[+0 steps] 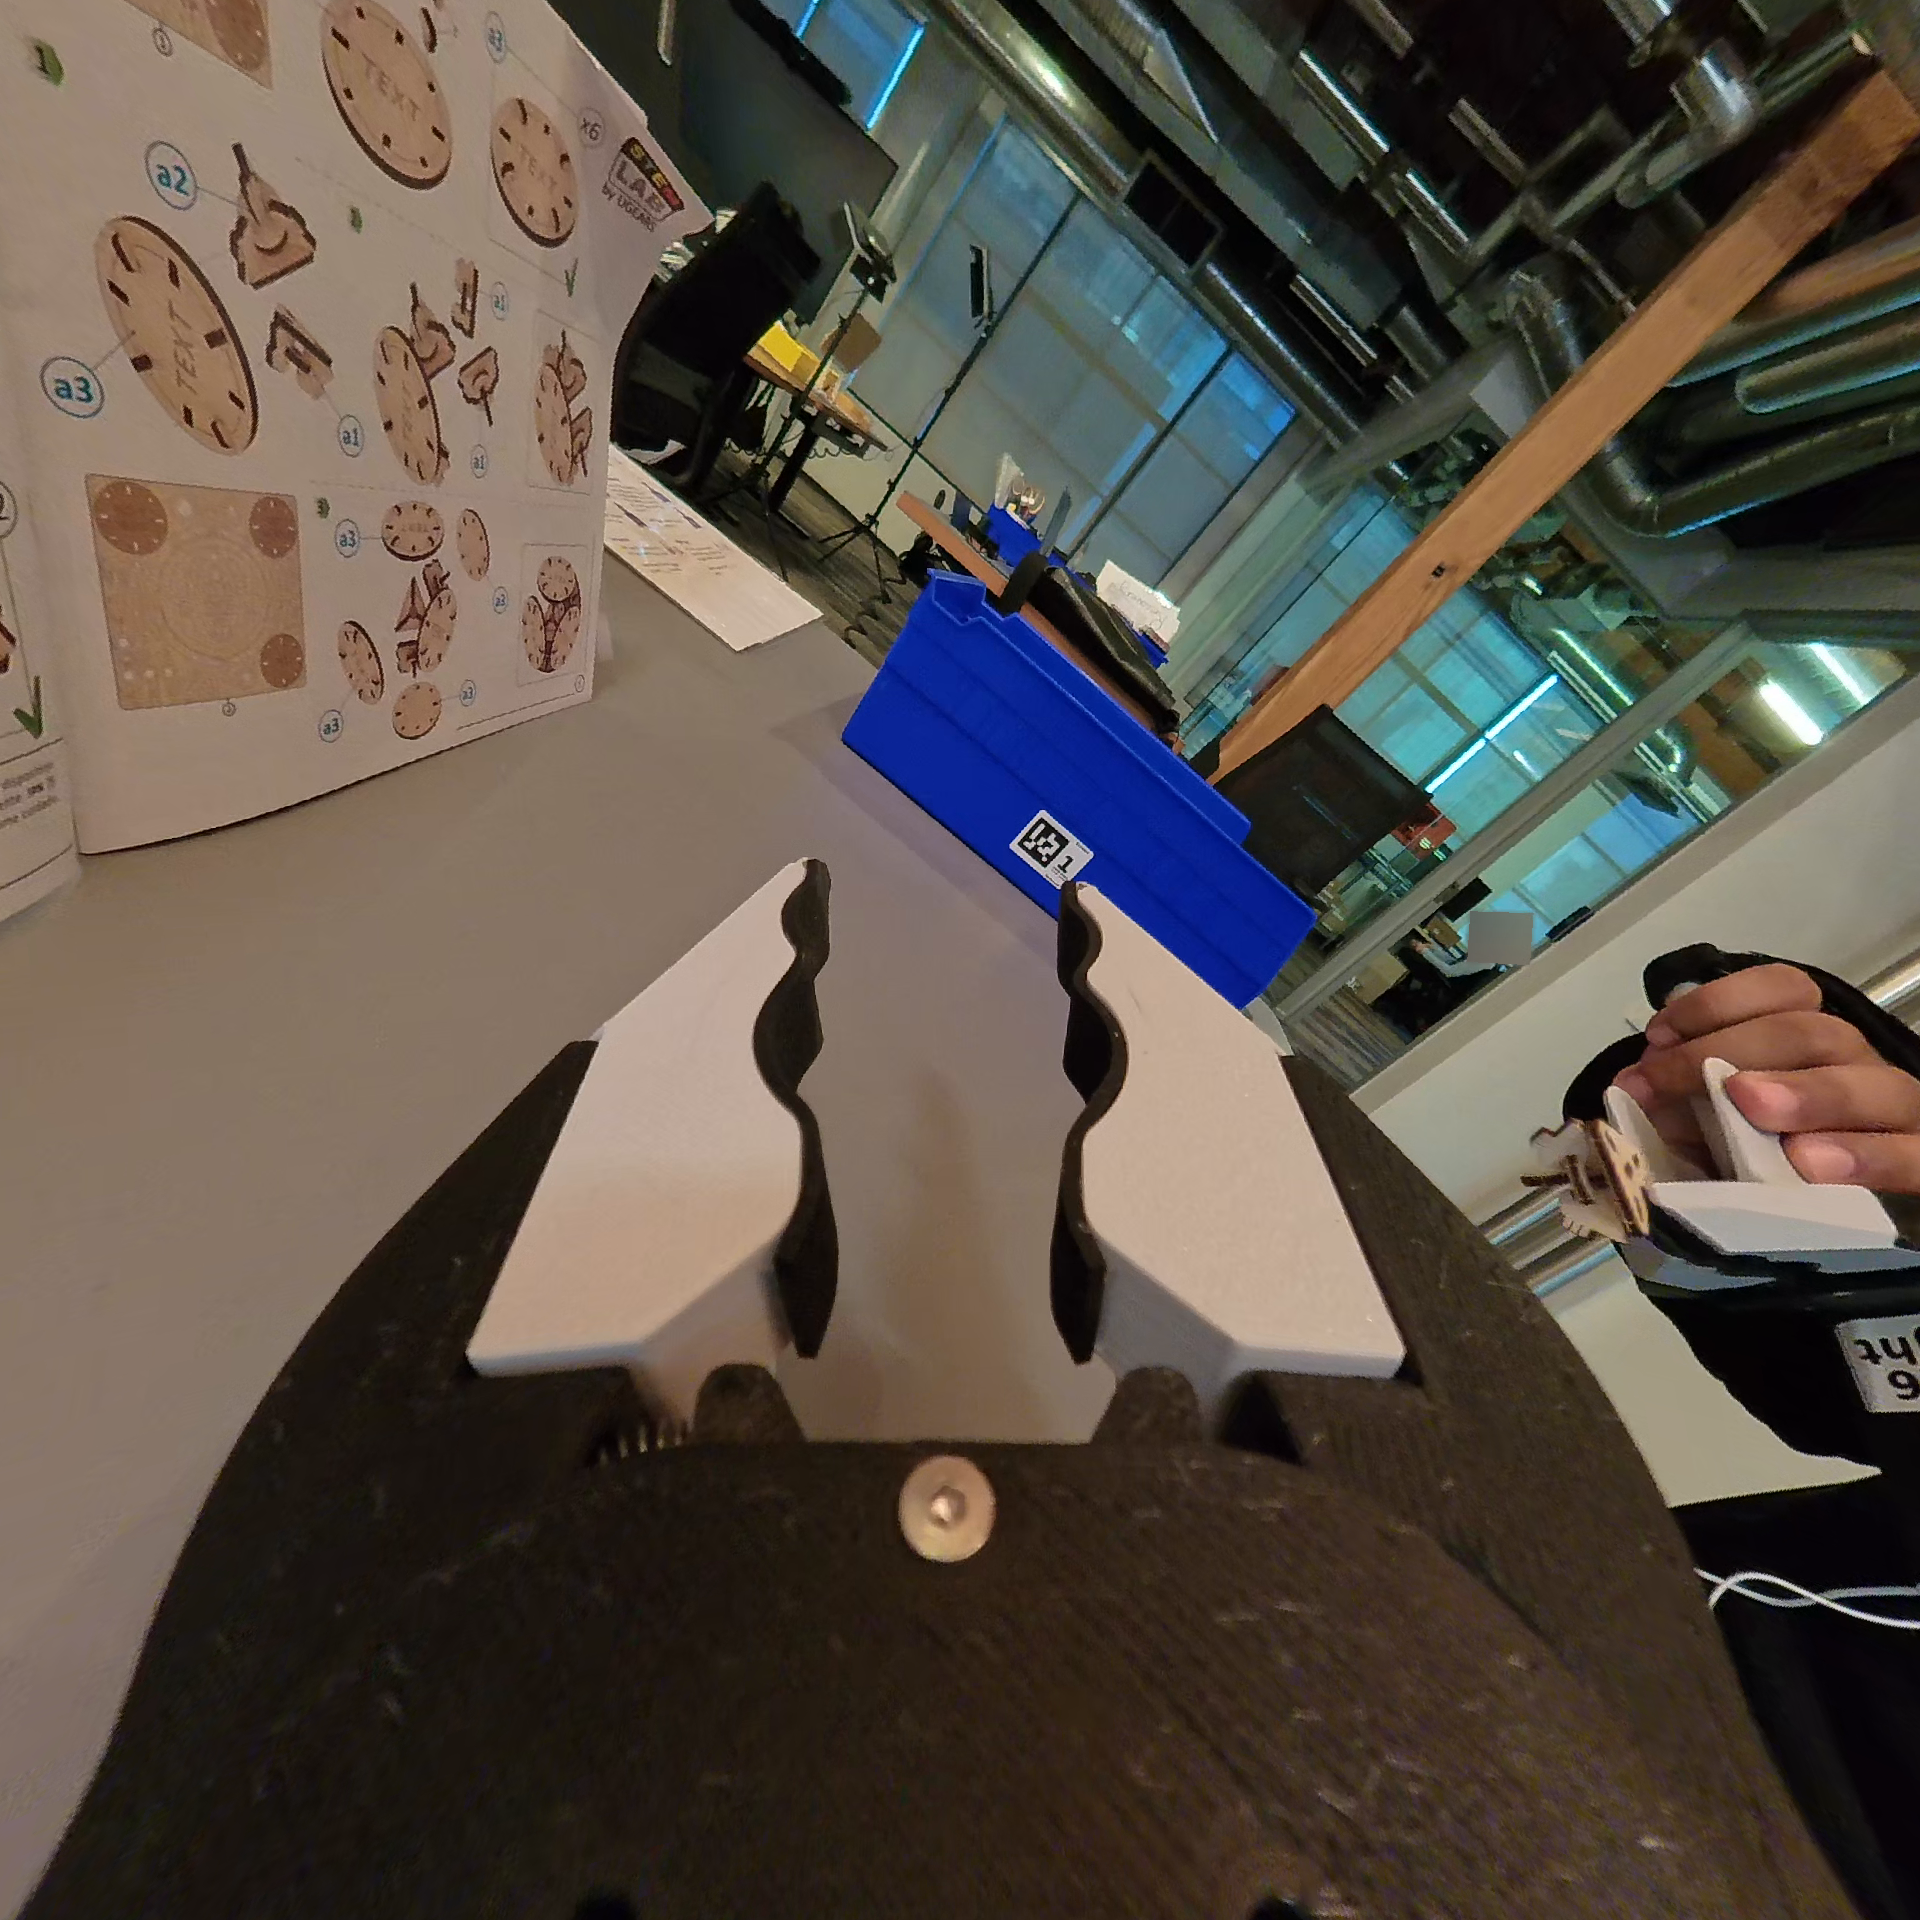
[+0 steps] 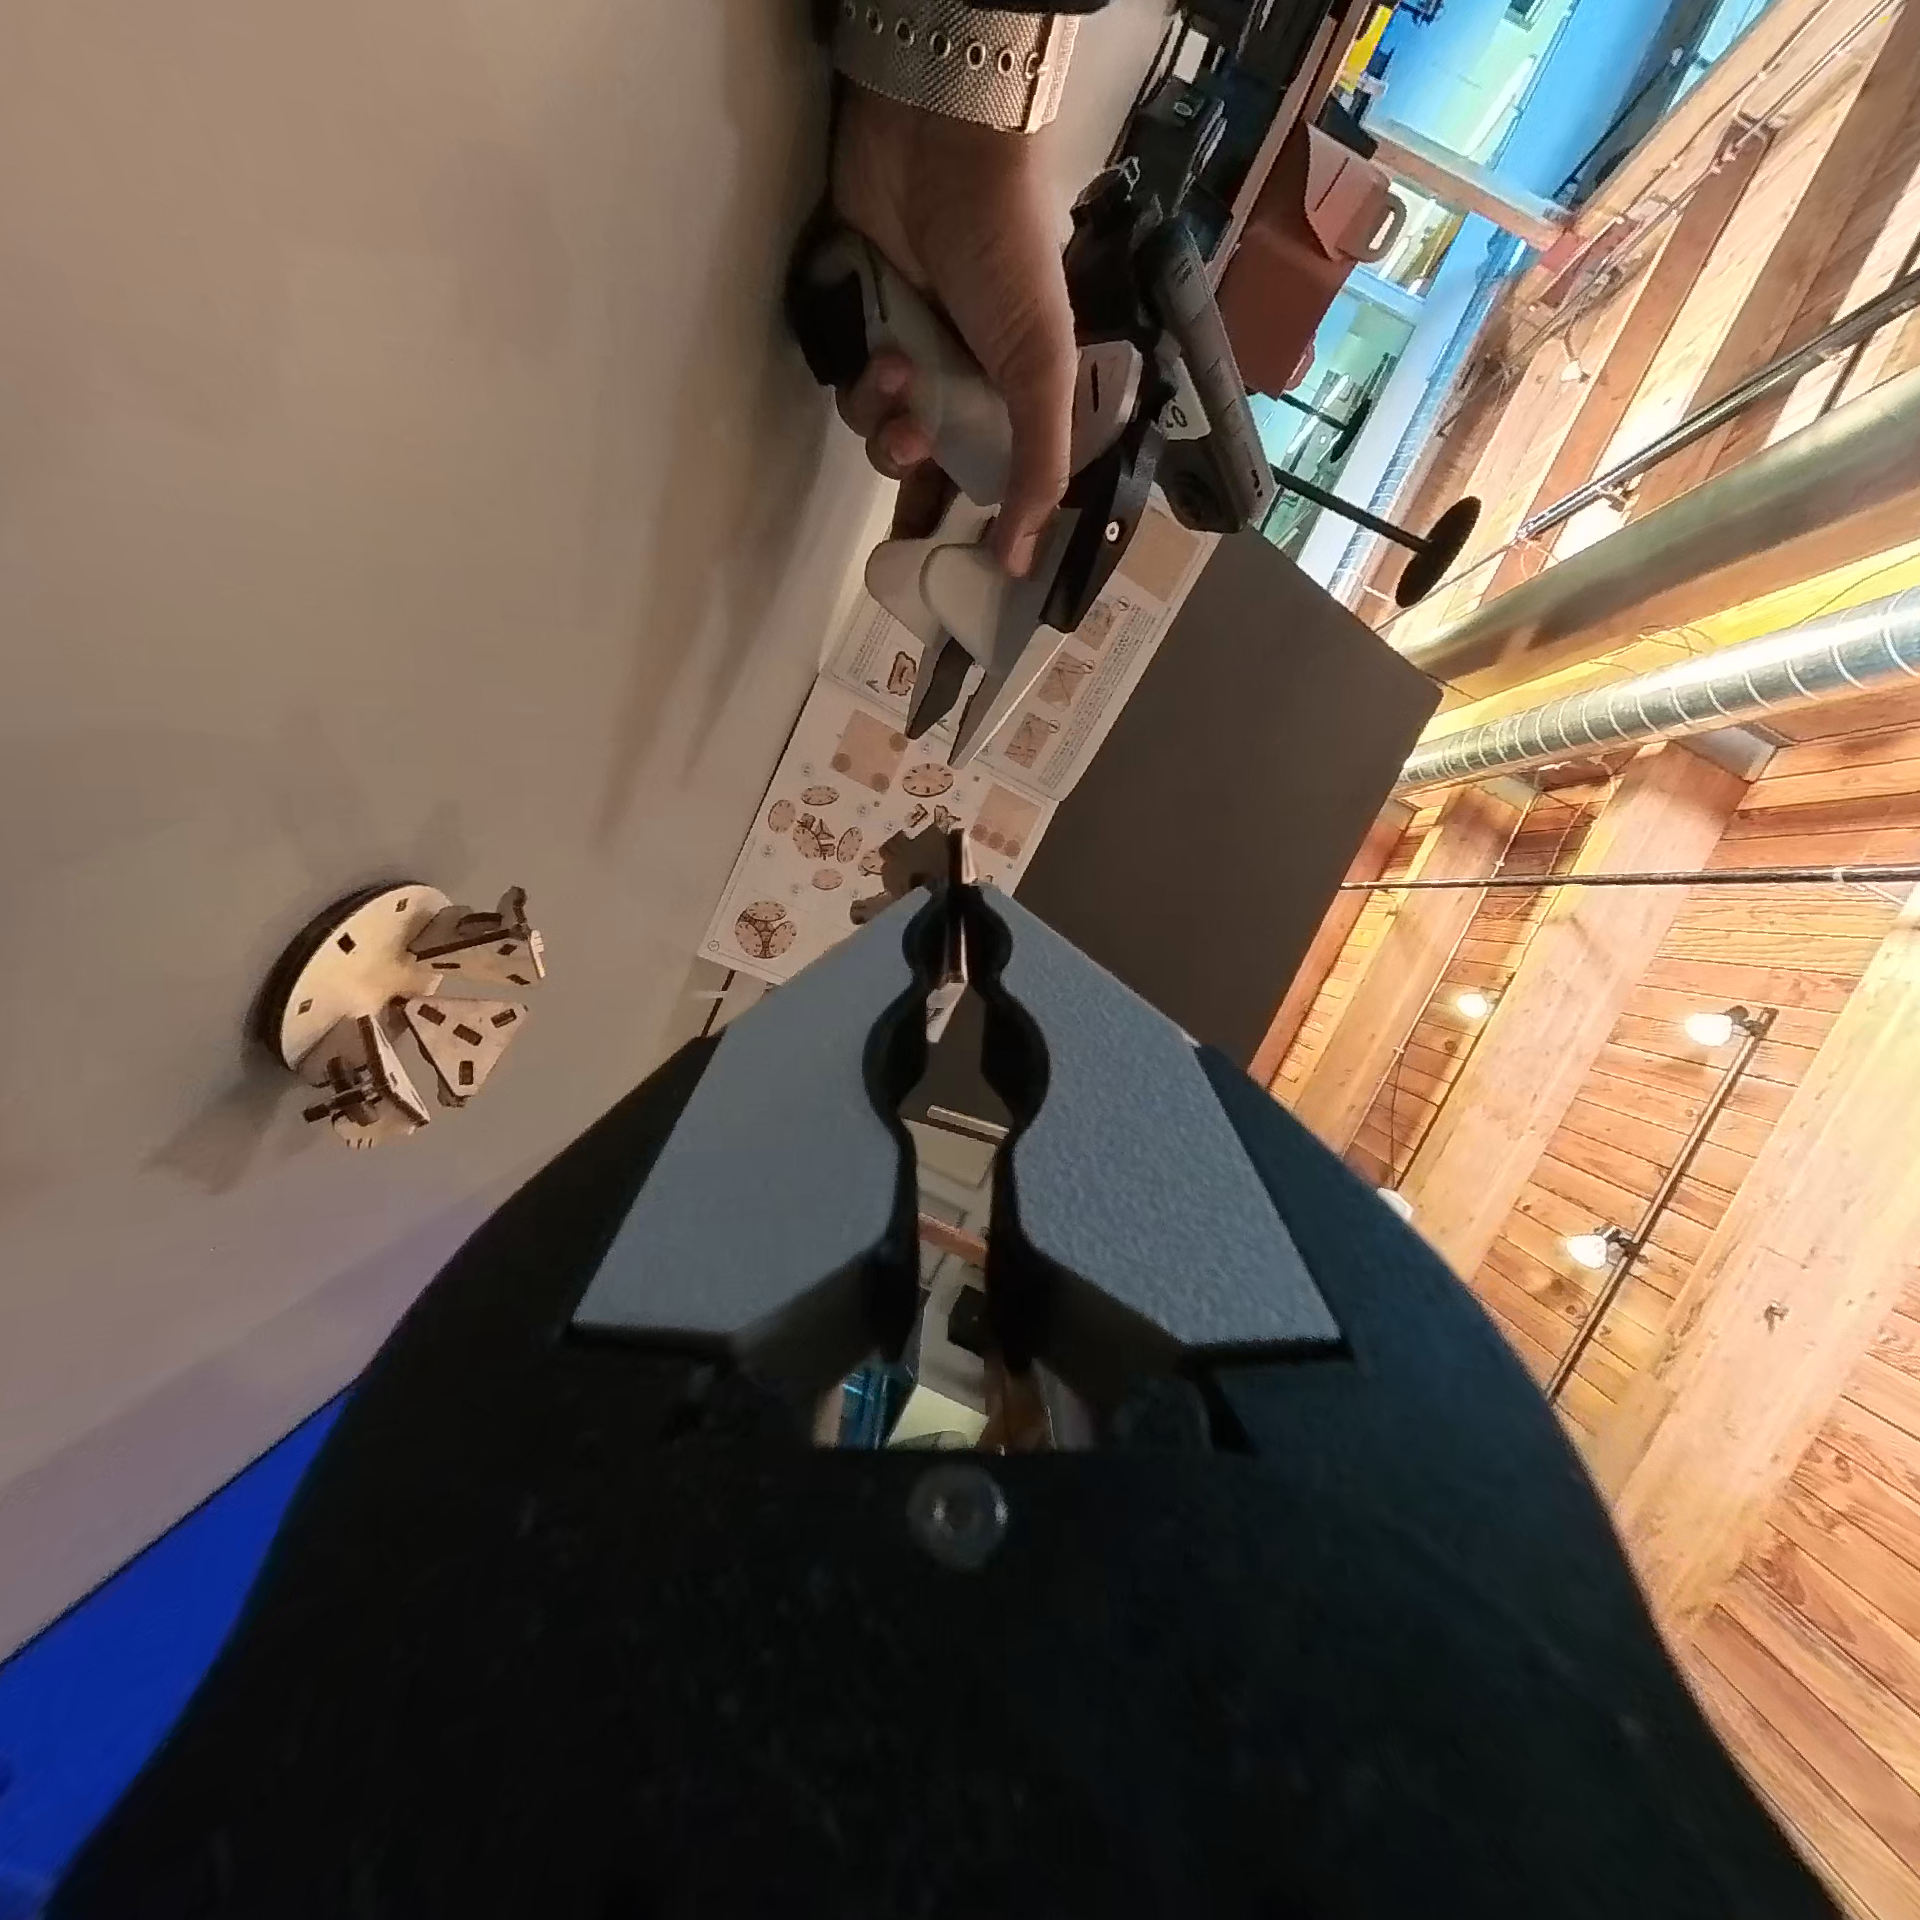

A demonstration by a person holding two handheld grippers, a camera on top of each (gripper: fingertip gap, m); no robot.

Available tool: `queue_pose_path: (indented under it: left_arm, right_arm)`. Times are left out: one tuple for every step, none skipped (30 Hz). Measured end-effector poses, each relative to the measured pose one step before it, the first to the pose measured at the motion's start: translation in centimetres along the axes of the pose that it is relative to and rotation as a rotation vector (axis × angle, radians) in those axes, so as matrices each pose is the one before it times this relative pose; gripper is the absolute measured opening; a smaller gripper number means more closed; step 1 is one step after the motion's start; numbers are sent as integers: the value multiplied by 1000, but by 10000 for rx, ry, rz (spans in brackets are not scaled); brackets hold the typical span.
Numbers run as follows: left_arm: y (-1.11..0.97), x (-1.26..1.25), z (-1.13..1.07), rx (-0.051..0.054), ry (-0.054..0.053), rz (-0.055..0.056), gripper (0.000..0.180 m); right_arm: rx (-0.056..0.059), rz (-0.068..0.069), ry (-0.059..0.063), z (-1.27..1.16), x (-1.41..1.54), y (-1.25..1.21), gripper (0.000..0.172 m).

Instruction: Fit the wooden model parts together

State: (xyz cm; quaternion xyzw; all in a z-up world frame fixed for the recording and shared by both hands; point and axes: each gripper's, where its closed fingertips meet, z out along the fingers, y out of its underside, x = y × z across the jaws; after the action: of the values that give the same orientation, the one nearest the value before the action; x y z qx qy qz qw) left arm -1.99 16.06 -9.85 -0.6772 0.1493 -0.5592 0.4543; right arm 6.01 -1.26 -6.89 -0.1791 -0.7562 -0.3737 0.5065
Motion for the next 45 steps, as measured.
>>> queue_pose_path:
  left_arm:
    - [-9,4,1,1,0,2,42]
    - [1,-1,0,0,-1,1,42]
    - [12,-1,-2,-3,2,-3,42]
    - [-6,-5,5,0,0,-2,42]
    - [-1,2,1,1,1,-2,42]
    - [2,2,-1,-1,1,-1,42]
    - [7,3,7,-3,0,-1,42]
    - [4,-9,3,-1,2,-3,42]
    - [-6,1,-8,2,1,-5,42]
    - [3,-9,4,0,1,-3,42]
    - [2,3,-1,-1,1,-3,42]
    - [3,-4,4,0,3,-7,42]
    - [10,7,12,-7,10,-15,42]
    - [20,2,0,-11,11,-20,42]
    - [8,-8,13,-6,2,-8,42]
    - [-9,4,1,1,-1,2,42]
    - [2,5,-3,2,0,3,42]
    - [-7,-1,-7,3,1,-1,42]
    - [1,-10,5,1,1,-3,42]
    - [2,2,-1,-1,0,-2,42]
    - [-1,1,0,0,0,0,42]
    - [3,2,9,0,-1,0,42]
    - [1,1,-1,-1,0,-1,42]
    - [-8,-2,-6,4,0,-1,42]
    - [-3,3,2,2,1,-3,42]
    - [-5,-5,4,0,0,-2,42]
    - [2,0,-1,-1,0,0,42]
    - [4,0,-2,-3,0,-1,42]
    - [6,-11,2,-3,0,-3,42]
    - [-1,4,1,1,2,-3,42]
    - [-11,-1,-5,6,1,0,42]
    - [0,6,-2,4,-1,0,42]
    - [-1,-4,2,-3,1,-2,42]
    - [2,-1,-1,-2,-1,-1,42]
    - [4,-2,-2,-3,-1,0,42]
    - [5,1,8,-2,-1,1,42]
    - [2,1,-3,2,-2,5,42]
    - [1,-3,0,-1,-1,2,42]
    - [-2,10,-4,0,-1,2,42]
    - [-4,-7,2,3,-3,3,42]
    - [14,4,4,-8,0,-2,42]
    - [9,-5,8,-8,-2,-2,42]
    - [-5,-8,4,-1,-1,-1,42]
    - [0,-1,-8,8,1,-1,42]
    - [-12,-4,-4,6,-1,-2,42]
  right_arm:
    - [-6,-20,-13,4,-41,24,0]
    - [-15,-33,-18,25,-64,31,0]
    - [-32,-32,-34,27,-85,54,0]
    - [-26,8,-16,38,-51,45,0]
    - [-18,145,7,39,27,61,0]
    - [-25,373,-36,66,72,112,0]
    - [-70,626,-136,99,80,255,0]
    - [-123,816,-190,123,150,358,0]
    - [-152,994,-164,123,307,445,1]
    - [-169,1184,-310,73,206,425,1]
    - [-145,1382,-424,13,158,312,1]
    - [-50,1447,-378,-9,305,145,1]
    - [136,1397,-328,-79,389,-53,1]
    - [277,1338,-296,-163,443,-197,0]
    - [289,1273,-241,-175,475,-185,1]
    - [227,1169,-251,-131,426,-67,0]
    - [189,1071,-296,-106,310,2,0]
    - [159,986,-276,-87,262,47,0]
    - [142,901,-285,-66,194,95,0]
    - [88,823,-259,-61,190,157,0]
    - [107,692,-240,-56,141,128,0]
    - [152,591,-264,-81,22,43,0]
    - [135,511,-202,-82,24,32,0]
    - [93,411,-170,-66,25,56,0]
    - [69,299,-159,-70,-23,57,0]
    - [55,218,-100,-66,14,69,0]
    - [32,190,-83,-53,32,61,0]
    - [33,181,-130,-48,-31,50,0]
    - [25,208,-113,-55,5,44,0]
    - [13,158,-82,-47,67,70,0]
    - [-12,86,-24,-72,154,99,0]
    - [-64,1,25,-67,213,173,0]
    - [-100,-120,54,-67,266,253,0]
    - [-148,-241,85,-34,310,388,0]
    - [-243,-358,179,13,461,600,0]
    - [-320,-468,215,93,506,823,0]
    - [-358,-492,225,153,508,974,0]
    - [-380,-460,196,239,423,1051,0]
    - [-362,-359,61,312,180,1024,0]
    - [-285,-228,-77,360,-63,855,0]
    - [-155,-120,-224,372,-300,586,0]
    - [-79,-10,-233,357,-282,421,0]
    - [-84,19,-190,352,-195,372,0]
    - [-143,-47,-134,334,-113,414,0]
    - [-197,-144,-65,305,-29,448,0]
